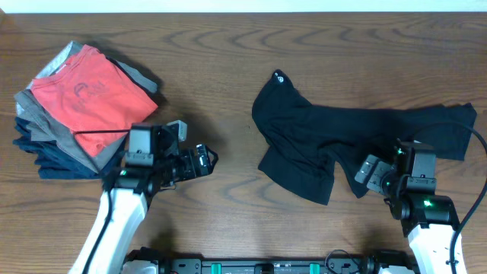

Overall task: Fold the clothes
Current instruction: 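Grasp the black shirt's left edge with the left gripper, pull left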

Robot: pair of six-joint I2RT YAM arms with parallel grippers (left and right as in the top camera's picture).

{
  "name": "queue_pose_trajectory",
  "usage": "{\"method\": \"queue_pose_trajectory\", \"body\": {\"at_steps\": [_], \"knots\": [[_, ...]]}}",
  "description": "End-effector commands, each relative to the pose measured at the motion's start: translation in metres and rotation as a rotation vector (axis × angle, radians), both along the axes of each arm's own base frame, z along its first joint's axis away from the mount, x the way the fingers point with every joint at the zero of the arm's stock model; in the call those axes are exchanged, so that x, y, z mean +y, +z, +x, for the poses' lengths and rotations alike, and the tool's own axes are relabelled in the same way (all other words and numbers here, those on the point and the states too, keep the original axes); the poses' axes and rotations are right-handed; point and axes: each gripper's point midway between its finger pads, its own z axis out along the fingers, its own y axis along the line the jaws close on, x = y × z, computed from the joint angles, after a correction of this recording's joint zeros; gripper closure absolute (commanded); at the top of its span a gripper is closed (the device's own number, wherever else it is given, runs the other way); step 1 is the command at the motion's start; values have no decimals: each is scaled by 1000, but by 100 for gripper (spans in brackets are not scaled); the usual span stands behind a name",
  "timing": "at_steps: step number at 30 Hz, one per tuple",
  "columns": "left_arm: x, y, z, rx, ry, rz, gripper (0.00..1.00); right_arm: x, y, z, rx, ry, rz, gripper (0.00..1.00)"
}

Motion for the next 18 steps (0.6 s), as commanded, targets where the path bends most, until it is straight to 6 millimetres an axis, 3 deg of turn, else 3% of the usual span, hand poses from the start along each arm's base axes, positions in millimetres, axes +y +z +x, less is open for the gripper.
{"method": "queue_pose_trajectory", "body": {"at_steps": [1,11,18], "knots": [[-24,-8,-2,70,-60,-91,2,-26,1,-10,11,-212,-40,1],[-106,-43,-1,1,-333,-94,2,-28,-1,-12,25,-221,-38,1],[-145,-68,2,-54,-352,-40,2,-27,-3,-16,42,-221,-39,1]]}}
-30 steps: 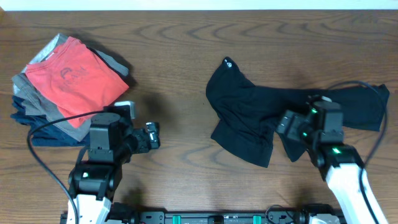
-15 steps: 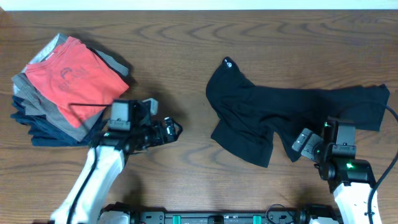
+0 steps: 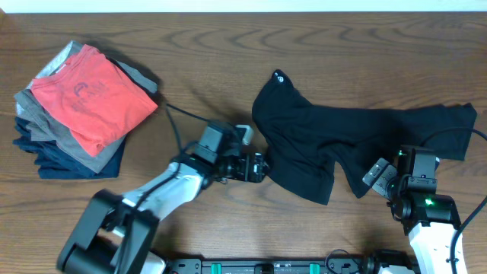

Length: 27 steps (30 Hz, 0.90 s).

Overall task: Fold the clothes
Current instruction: 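Grasp the black shirt's left edge with the left gripper, pull left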

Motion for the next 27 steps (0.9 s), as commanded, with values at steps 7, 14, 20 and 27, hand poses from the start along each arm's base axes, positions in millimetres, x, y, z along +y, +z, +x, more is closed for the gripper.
{"method": "queue_pose_trajectory", "body": {"at_steps": [7,14,20,27], "knots": [[-43,-18,-6,-36,-38,-18,53,-5,4,1,-10,-30,-11,1],[-29,-12,16,-97,24,2,94,-5,3,-1,-1,-30,-11,1],[36,29,75,-180,248,-32,94,-4,2,-2,5,-30,-11,1],[168,109,143,-374,620,-73,94,-4,2,-2,5,-29,-10,1]]}}
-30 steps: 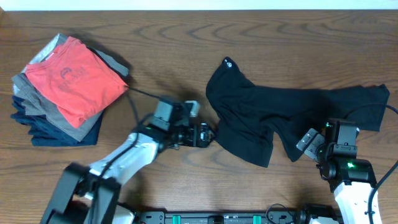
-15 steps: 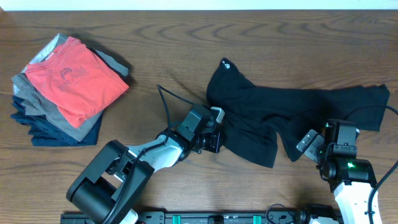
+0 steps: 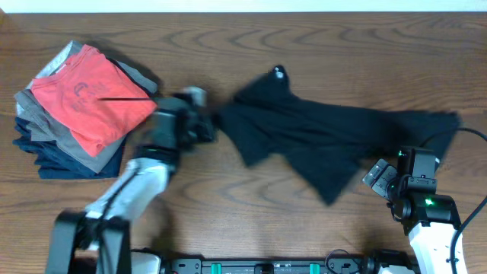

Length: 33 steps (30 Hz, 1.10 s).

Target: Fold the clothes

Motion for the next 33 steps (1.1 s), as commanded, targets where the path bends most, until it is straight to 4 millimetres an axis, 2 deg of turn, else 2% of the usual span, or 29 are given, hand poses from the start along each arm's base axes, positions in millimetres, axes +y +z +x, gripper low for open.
{"method": "queue_pose_trajectory", "body": {"at_steps": [1,3,4,7,12,14,17,24,27,33], "knots": [[53,41,23,-92,144,-3,91,-4,3,1,-7,-25,-11,1],[65,47,21,-86,158,-23,19,-4,3,1,-7,-25,-11,1],[63,45,16,-63,140,-42,2,-4,3,1,-7,-25,-11,1],[51,19,-9,101,97,-76,2,-4,3,1,-7,-24,-10,1],[33,-31,-77,465,62,-68,2,-3,3,1,-5,-12,-9,1],[25,-42,-105,588,40,-57,2,-3,3,1,-5,-11,-8,1],[15,-49,-130,686,1,-39,2,-2,3,1,-5,-10,-3,1],[-3,-67,-138,654,-45,47,2,2,2,2,-7,1,18,1],[-13,-70,-134,619,-46,50,2,2,2,2,-8,0,19,1],[-17,-82,-127,590,25,94,1,2,2,2,-8,0,19,1]]}}
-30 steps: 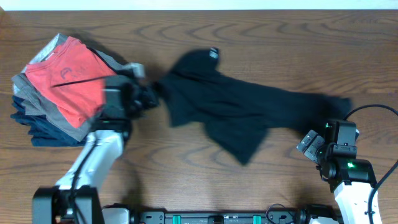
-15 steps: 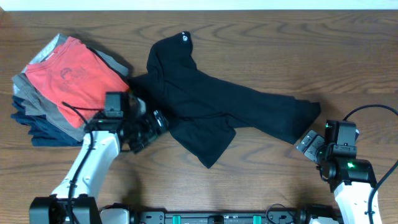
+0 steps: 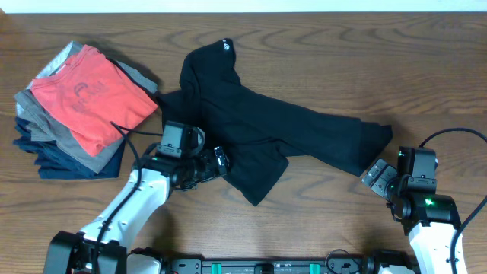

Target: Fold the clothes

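A black garment [image 3: 304, 129] lies crumpled across the middle of the table, running from a collar end with a small white mark [image 3: 224, 46] at the upper left to a bunched end at the right [image 3: 377, 141]. My left gripper [image 3: 221, 161] sits at the garment's lower left edge, its dark fingers against the cloth. Whether they are shut on it does not show. My right gripper [image 3: 374, 173] rests low on bare wood just right of the garment's right end, holding nothing, jaws apart.
A stack of folded clothes [image 3: 46, 144], with a red shirt [image 3: 87, 91] on top, stands at the far left of the wooden table [image 3: 319, 46]. A thin black cable [image 3: 125, 129] runs from the left arm past the stack's corner.
The garment now lies further left, its collar end near the top centre-left. My left gripper has moved from beside the stack to the garment's lower left edge. The right arm has not moved.
The garment lay at the right, my right gripper on its lower edge and my left gripper near the stack. Then the left gripper was at the garment's left edge and the right one was off it. Later the garment lay stretched leftward; now it lies mid-table.
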Robot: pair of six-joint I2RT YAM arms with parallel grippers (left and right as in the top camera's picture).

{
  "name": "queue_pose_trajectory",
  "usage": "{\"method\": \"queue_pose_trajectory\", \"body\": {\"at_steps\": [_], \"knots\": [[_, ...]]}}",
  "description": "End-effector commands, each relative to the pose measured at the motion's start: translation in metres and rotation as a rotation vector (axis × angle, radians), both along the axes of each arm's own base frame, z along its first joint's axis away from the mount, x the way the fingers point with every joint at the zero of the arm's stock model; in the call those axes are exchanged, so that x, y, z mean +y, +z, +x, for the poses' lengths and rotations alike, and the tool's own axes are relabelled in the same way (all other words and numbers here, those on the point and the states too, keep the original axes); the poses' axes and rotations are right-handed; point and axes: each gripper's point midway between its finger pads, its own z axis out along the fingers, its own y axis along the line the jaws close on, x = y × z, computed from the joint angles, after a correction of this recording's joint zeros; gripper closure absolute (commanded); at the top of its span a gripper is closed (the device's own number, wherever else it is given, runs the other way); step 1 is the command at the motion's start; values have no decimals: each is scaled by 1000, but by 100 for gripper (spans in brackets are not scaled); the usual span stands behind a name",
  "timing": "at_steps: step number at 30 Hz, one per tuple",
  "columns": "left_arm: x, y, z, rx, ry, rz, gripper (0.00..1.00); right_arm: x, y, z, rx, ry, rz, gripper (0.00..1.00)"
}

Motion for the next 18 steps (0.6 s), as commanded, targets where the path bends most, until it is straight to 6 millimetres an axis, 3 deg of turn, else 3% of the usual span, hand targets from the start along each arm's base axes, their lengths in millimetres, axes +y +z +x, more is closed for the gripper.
{"method": "queue_pose_trajectory", "body": {"at_steps": [1,9,12,17,18], "knots": [[2,-13,0,27,61,49,1,-1,3,2,-8,-9,0,1],[-21,-39,-1,56,14,49,4,-2,3,2,-12,-9,-1,1],[-20,-47,-3,79,18,57,28,-2,3,2,-12,-9,-1,1],[-19,-47,-4,85,18,59,86,-2,3,2,-12,-9,-1,1],[-19,-48,-5,92,18,62,94,-2,3,2,-12,-9,-1,1]]}}
